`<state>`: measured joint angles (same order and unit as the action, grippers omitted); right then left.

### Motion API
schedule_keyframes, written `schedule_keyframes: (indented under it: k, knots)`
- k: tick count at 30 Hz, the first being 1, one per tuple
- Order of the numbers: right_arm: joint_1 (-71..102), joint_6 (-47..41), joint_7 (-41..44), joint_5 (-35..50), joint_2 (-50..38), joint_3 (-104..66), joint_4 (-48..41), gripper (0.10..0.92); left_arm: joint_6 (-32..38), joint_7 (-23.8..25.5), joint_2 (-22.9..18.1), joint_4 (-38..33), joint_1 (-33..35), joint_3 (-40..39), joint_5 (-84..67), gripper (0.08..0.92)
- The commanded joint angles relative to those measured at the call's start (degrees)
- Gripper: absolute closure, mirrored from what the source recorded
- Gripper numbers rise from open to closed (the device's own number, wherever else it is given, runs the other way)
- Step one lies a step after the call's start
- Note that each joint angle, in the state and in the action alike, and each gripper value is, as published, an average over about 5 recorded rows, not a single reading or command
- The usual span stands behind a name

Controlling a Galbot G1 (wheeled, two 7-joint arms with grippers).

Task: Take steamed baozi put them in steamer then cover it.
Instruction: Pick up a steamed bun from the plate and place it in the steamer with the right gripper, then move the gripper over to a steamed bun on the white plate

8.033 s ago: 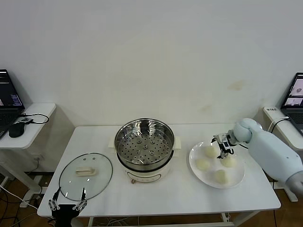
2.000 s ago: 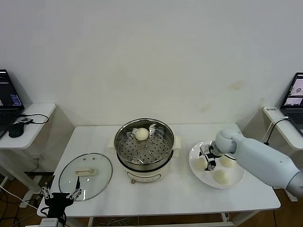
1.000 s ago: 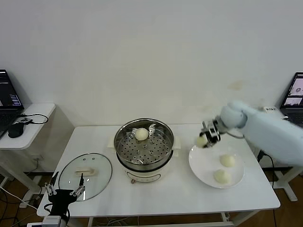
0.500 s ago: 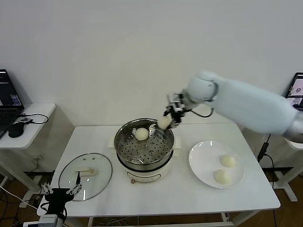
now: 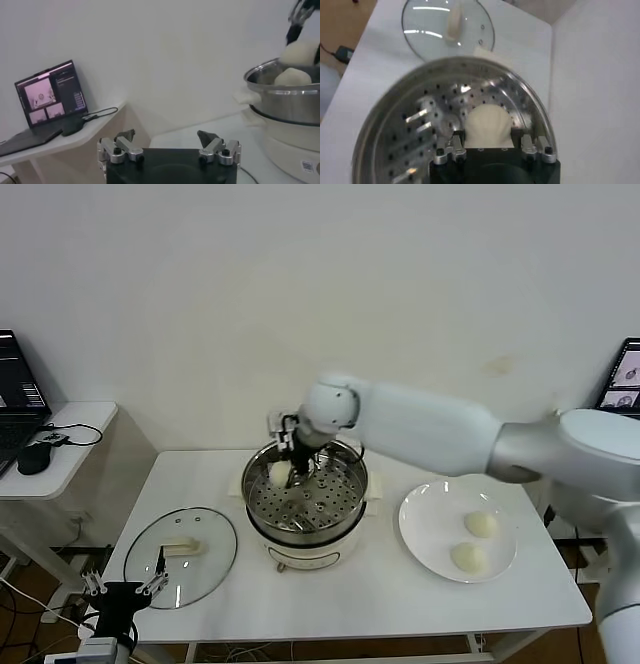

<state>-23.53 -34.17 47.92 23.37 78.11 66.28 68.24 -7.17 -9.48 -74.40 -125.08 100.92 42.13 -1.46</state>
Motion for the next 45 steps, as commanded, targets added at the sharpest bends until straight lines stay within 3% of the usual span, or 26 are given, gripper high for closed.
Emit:
schedule_keyframes:
  k: [1,18,24,30,38,45]
  knots:
    - [3.06,-2.19,-1.54,-1.89,5.20,0.75,-5.63,0.448,0.04,0.01,0.14,0.17,-0.07,0.21,-0.22,0.177]
    - [4.12,-1.26,-1.98,-1.19,4.85,-0.96,-6.53,0.446,-0.03,0.05,0.19,0.02,-0.46,-0.24,-0.10,0.177]
    - [0.22,-0.40,3.38,-1.10,0.94,-0.44,-1.63,0.326,-0.13,0.11,0.19,-0.54,-0.16,-0.15,-0.08,0.177]
    - [-9.38,3.71,10.38,-2.13,-6.91,1.50,5.54,0.210,-0.24,0.19,0.19,-1.19,-0.09,-0.26,-0.08,0.177]
    - [-16.80,8.68,16.47,-4.66,-24.88,3.73,19.45,0.203,-0.33,0.25,0.40,-1.93,0.02,-0.69,0.02,0.177]
    - [-11.57,14.20,19.73,-14.74,-42.69,2.04,27.12,0.203,-0.31,0.22,0.47,-1.94,0.63,-1.57,0.61,0.177]
